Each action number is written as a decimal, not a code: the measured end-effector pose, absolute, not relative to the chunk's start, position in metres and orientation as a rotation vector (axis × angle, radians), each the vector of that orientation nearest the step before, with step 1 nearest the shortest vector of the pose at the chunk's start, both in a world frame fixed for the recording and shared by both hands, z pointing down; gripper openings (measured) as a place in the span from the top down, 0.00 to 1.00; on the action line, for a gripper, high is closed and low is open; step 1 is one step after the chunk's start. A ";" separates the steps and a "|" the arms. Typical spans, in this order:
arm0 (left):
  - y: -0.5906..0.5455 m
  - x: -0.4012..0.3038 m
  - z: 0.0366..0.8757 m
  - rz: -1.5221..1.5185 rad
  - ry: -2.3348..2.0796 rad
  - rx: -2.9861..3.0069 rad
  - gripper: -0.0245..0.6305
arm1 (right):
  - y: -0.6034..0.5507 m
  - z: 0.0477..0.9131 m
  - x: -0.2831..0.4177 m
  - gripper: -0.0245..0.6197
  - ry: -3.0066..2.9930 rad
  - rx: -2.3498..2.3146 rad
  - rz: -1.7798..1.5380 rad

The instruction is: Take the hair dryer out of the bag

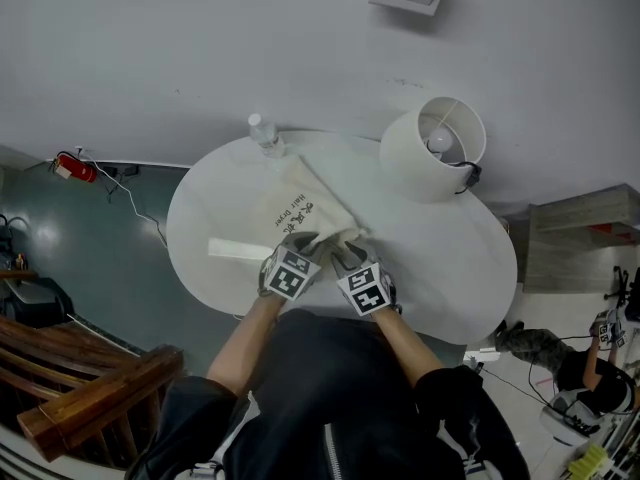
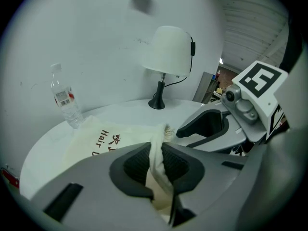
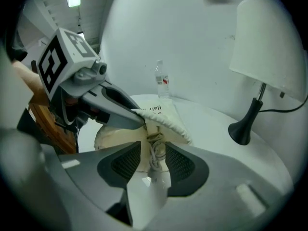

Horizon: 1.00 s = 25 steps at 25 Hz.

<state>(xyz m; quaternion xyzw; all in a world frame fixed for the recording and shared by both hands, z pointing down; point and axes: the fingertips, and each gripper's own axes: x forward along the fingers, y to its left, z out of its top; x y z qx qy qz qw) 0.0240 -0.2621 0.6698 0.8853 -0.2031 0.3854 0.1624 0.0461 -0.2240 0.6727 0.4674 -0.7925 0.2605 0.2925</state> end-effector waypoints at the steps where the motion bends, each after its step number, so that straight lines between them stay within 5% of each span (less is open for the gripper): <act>1: -0.263 0.024 0.669 1.093 -0.580 2.522 0.88 | -0.224 0.678 0.044 0.73 -2.105 1.221 0.685; 25: -0.263 0.022 0.665 1.089 -0.556 2.503 0.88 | -0.227 0.757 0.030 0.74 -1.942 0.985 0.698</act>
